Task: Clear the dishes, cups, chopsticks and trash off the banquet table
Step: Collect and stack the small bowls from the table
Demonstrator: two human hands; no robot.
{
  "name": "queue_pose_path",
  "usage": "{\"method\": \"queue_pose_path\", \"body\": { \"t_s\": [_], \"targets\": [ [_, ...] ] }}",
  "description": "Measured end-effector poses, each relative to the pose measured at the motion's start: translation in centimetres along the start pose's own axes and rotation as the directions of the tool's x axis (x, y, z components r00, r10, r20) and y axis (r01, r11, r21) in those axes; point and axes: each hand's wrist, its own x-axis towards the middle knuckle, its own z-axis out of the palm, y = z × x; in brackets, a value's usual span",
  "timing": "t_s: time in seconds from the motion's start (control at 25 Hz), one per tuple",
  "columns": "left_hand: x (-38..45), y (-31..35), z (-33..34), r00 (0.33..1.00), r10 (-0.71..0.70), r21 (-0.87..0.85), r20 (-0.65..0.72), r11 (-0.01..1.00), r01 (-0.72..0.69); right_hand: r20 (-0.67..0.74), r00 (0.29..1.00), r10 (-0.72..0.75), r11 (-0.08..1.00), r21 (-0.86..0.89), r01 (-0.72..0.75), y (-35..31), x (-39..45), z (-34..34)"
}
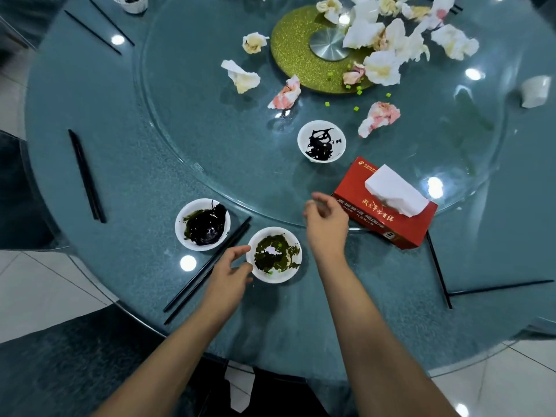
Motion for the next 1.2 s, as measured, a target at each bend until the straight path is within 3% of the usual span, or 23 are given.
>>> {"method": "queue_pose_path", "body": {
  "t_s": [0.2,0.56,0.68,1.0,1.2],
  "targets": [
    [0.1,0.1,-0.1,1.0,0.001,-0.011,-0.002,1.0,-0.001,0.033,0.999,0.012,0.996,0.083,-0.015,-2.5,5.0,3.2],
    [0.4,0.2,-0.1,1.0,-0.017,0.01,-0.003,1.0,0.017,-0.008,0.998,0.06,0.993,-0.103,-0.061,-3.1,9.5,4.4],
    [0.4,0.2,-0.1,1.0,-0.016,0.02,0.0,1.0,0.016,-0.012,0.998,0.062,0.993,-0.098,-0.063,-3.3,9.0,3.9],
    [-0.1,0.2,-0.3,1.0,0.001,0.023,0.016,1.0,-0.002,-0.203,0.978,-0.053,0.989,-0.148,0.023,-2.3,5.2,2.2],
    [-0.5,0.2,-0.2,0.999,0.012,0.008,0.035,1.0,-0.012,-0.192,0.981,-0.022,0.988,-0.155,-0.009,-1.8,3.3,1.4]
  ]
}}
